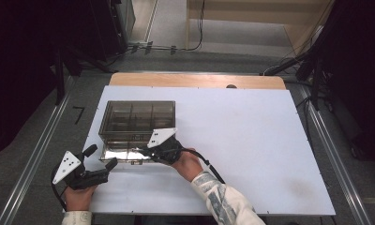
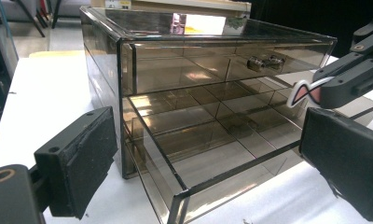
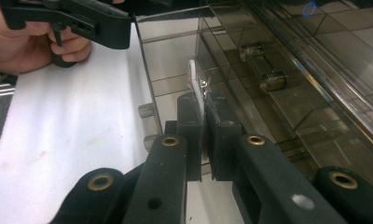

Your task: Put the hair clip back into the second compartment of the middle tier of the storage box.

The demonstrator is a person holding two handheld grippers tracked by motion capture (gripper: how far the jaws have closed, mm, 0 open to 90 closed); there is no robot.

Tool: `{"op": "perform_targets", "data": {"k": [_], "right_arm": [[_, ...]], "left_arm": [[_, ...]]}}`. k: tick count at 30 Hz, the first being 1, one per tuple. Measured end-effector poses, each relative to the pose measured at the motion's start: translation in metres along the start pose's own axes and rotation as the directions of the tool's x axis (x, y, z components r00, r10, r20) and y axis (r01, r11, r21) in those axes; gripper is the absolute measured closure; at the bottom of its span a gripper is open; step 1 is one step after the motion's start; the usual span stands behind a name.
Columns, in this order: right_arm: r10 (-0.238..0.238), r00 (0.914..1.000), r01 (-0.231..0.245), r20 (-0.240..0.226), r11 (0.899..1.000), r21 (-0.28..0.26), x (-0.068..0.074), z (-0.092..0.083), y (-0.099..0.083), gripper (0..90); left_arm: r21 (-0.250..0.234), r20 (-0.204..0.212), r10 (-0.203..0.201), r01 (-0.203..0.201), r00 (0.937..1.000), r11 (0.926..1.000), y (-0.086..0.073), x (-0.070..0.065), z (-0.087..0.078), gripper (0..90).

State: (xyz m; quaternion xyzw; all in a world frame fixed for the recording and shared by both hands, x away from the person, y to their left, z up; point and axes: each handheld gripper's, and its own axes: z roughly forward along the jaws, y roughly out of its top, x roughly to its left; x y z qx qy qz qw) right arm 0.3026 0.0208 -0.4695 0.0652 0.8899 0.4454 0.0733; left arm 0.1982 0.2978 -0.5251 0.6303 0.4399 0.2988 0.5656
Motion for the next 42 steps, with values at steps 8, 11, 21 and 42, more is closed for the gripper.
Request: {"op": "perform_targets", "data": {"k": [8, 11, 21, 42], "right_arm": [[0.022, 0.9997, -0.022, 0.01, 0.999, 0.044, -0.007, 0.007, 0.003, 83.4], [0.025, 0.9997, -0.025, 0.0, 0.998, 0.064, -0.009, 0.011, 0.005, 83.4], [0.037, 0.9993, -0.037, 0.007, 0.993, 0.116, -0.011, 0.017, 0.007, 83.0], [0.049, 0.9987, -0.05, 0.013, 0.991, 0.128, -0.013, 0.017, 0.009, 76.2]], "left_arm": [[0.0, -0.001, 0.0, 0.0, 1.0, 1.0, 0.0, 0.0, 0.0, 4.6], [0.0, 0.0, 0.0, 0.0, 1.0, 1.0, 0.0, 0.0, 0.0, 4.6], [-0.001, -0.001, 0.0, 0.0, 1.0, 1.0, 0.0, 0.0, 0.0, 4.6], [-0.001, -0.001, 0.0, 0.0, 1.0, 1.0, 0.0, 0.0, 0.0, 4.6]]}}
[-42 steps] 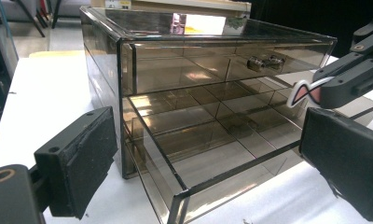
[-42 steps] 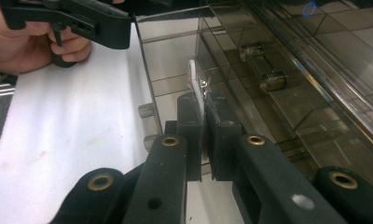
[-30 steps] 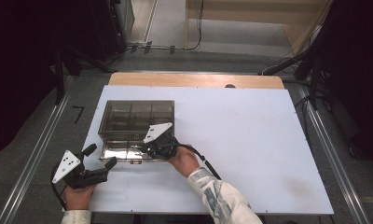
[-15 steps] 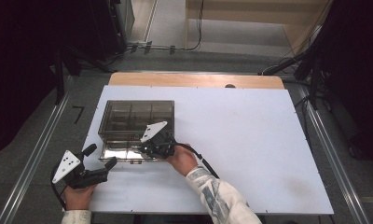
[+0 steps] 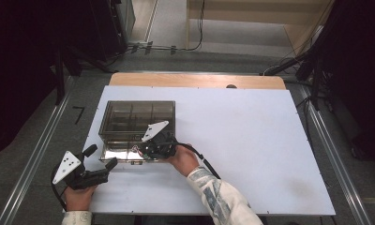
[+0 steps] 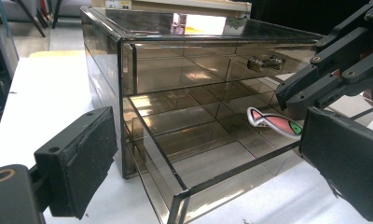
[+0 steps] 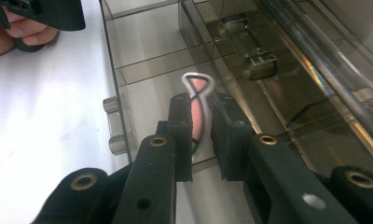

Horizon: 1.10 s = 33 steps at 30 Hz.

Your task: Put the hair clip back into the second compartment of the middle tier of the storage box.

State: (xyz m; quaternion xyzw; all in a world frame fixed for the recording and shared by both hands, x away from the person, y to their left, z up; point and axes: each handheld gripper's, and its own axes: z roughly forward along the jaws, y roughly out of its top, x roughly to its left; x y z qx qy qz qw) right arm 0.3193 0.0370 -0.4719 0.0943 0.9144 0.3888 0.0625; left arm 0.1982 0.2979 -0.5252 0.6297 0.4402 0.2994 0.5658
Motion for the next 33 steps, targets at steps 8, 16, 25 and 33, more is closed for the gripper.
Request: {"op": "perform_targets", "data": {"k": [8, 16, 25, 33], "right_arm": [[0.004, 0.9999, -0.004, -0.014, 1.0, -0.021, -0.001, -0.006, 0.0, 71.7], [-0.007, 0.9994, 0.005, -0.035, 0.998, -0.061, -0.002, -0.016, -0.003, 63.1], [-0.026, 0.9991, 0.023, -0.034, 0.996, -0.084, 0.0, -0.029, -0.01, 59.0], [0.0, 0.9997, -0.003, -0.024, 0.993, -0.121, -0.006, -0.05, -0.027, 56.4]], "left_arm": [[0.001, -0.002, -0.001, 0.001, 1.0, 1.0, 0.0, 0.0, 0.0, 4.6], [0.001, -0.002, -0.003, 0.003, 1.0, 1.0, 0.0, 0.0, 0.0, 4.6], [0.001, -0.003, -0.001, 0.001, 1.0, 1.0, 0.0, 0.0, 0.0, 4.6], [0.002, -0.005, -0.001, 0.001, 1.0, 1.0, 0.0, 0.0, 0.0, 4.6]]}}
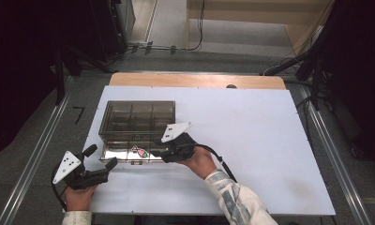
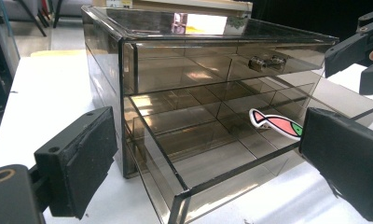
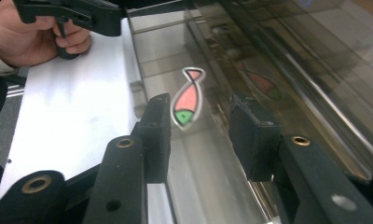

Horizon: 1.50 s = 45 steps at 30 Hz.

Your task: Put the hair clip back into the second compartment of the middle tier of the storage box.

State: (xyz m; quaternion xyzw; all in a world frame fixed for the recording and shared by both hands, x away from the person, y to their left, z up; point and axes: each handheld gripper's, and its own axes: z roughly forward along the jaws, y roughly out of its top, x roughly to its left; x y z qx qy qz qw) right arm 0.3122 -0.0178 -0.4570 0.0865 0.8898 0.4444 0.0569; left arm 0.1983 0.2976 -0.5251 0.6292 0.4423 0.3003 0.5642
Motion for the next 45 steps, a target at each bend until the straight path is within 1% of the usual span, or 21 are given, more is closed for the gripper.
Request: {"op": "perform_targets", "data": {"k": [3, 10, 12, 17, 21, 23, 25, 27, 29, 31, 37, 39, 40, 45], "right_arm": [[0.017, 0.9998, -0.017, 0.012, 1.0, -0.008, -0.004, -0.007, -0.006, 54.8], [0.041, 0.9983, -0.039, 0.041, 0.998, -0.05, -0.013, -0.03, -0.021, 53.2], [0.056, 0.9972, -0.053, 0.049, 0.997, -0.048, -0.016, -0.037, -0.028, 51.8], [0.071, 0.995, -0.068, 0.07, 0.997, -0.045, -0.021, -0.049, -0.045, 50.2], [0.082, 0.9928, -0.077, 0.087, 0.995, -0.06, -0.024, -0.059, -0.056, 49.6], [0.095, 0.9916, -0.09, 0.087, 0.994, -0.067, -0.026, -0.064, -0.061, 48.7], [0.096, 0.9911, -0.09, 0.092, 0.993, -0.071, -0.027, -0.068, -0.065, 47.8], [0.106, 0.9899, -0.1, 0.094, 0.992, -0.071, -0.027, -0.072, -0.069, 46.5], [0.101, 0.9894, -0.095, 0.104, 0.993, -0.066, -0.027, -0.077, -0.076, 46.5], [0.108, 0.9881, -0.101, 0.11, 0.993, -0.06, -0.028, -0.081, -0.084, 46.5], [0.148, 0.9784, -0.14, 0.145, 0.988, -0.06, -0.033, -0.097, -0.107, 45.5], [0.153, 0.9755, -0.145, 0.158, 0.987, -0.065, -0.034, -0.102, -0.111, 45.5], [0.148, 0.9751, -0.139, 0.165, 0.988, -0.065, -0.035, -0.105, -0.114, 45.5], [0.168, 0.9649, -0.157, 0.202, 0.985, -0.07, -0.036, -0.121, -0.126, 45.1]], "left_arm": [[0.001, 0.0, 0.002, -0.002, 1.0, 1.0, 0.0, 0.0, 0.0, 4.6], [-0.001, 0.0, -0.002, 0.002, 1.0, 1.0, 0.0, 0.0, 0.0, 4.6], [0.001, 0.0, 0.001, -0.001, 1.0, 1.0, 0.0, 0.0, 0.0, 4.6], [0.0, -0.002, -0.001, 0.001, 1.0, 1.0, 0.0, 0.0, 0.0, 4.6], [0.001, -0.004, -0.001, 0.001, 1.0, 1.0, 0.0, 0.0, 0.0, 4.6], [0.0, -0.004, -0.001, 0.001, 1.0, 1.0, 0.0, 0.0, 0.0, 4.6], [0.0, -0.005, 0.0, 0.0, 1.0, 1.0, 0.0, 0.0, 0.0, 4.6], [0.0, -0.004, 0.001, -0.001, 1.0, 1.0, 0.0, 0.0, 0.0, 4.6], [-0.001, -0.004, 0.0, 0.0, 1.0, 1.0, 0.0, 0.0, 0.0, 4.6], [0.0, -0.004, 0.0, 0.0, 1.0, 1.0, 0.0, 0.0, 0.0, 4.6], [0.001, -0.007, 0.0, 0.0, 1.0, 1.0, 0.0, -0.001, 0.0, 4.6], [0.001, -0.007, 0.0, 0.0, 1.0, 1.0, 0.0, -0.001, 0.0, 4.6], [0.001, -0.007, 0.0, 0.0, 1.0, 1.0, 0.0, -0.001, 0.0, 4.6], [0.002, -0.007, 0.0, 0.0, 1.0, 1.0, 0.0, -0.001, 0.0, 4.6]]}}
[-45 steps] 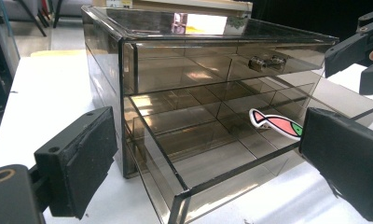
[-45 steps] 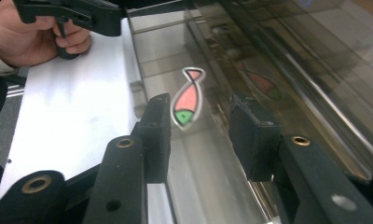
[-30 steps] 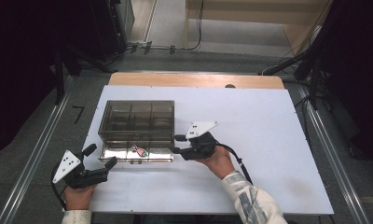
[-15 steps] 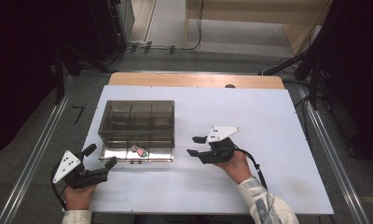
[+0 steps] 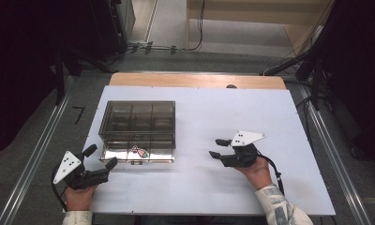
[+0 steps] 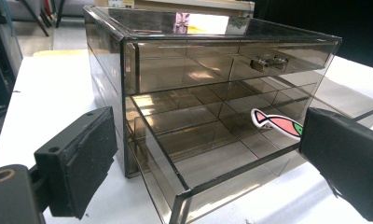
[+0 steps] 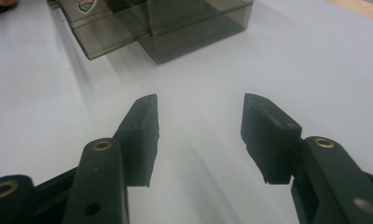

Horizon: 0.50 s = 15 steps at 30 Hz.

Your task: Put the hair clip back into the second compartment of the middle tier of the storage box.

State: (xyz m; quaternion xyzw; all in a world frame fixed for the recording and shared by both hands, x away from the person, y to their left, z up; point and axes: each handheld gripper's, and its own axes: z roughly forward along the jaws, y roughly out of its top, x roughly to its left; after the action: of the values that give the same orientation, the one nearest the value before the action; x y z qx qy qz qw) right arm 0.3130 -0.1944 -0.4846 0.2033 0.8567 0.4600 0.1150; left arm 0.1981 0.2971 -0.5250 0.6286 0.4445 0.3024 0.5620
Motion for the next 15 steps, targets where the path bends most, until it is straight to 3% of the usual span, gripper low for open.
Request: {"op": "perform_targets", "data": {"k": [8, 15], "right_arm": [[0.039, 0.997, -0.039, 0.067, 0.999, -0.012, -0.015, -0.028, -0.022, 42.1], [0.076, 0.9889, -0.074, 0.127, 0.997, -0.022, -0.026, -0.053, -0.043, 40.2]], "left_arm": [[0.001, -0.001, 0.001, -0.001, 1.0, 1.0, 0.0, 0.0, 0.0, 4.6], [0.002, 0.0, 0.004, -0.004, 1.0, 1.0, 0.0, 0.0, 0.0, 4.6]]}}
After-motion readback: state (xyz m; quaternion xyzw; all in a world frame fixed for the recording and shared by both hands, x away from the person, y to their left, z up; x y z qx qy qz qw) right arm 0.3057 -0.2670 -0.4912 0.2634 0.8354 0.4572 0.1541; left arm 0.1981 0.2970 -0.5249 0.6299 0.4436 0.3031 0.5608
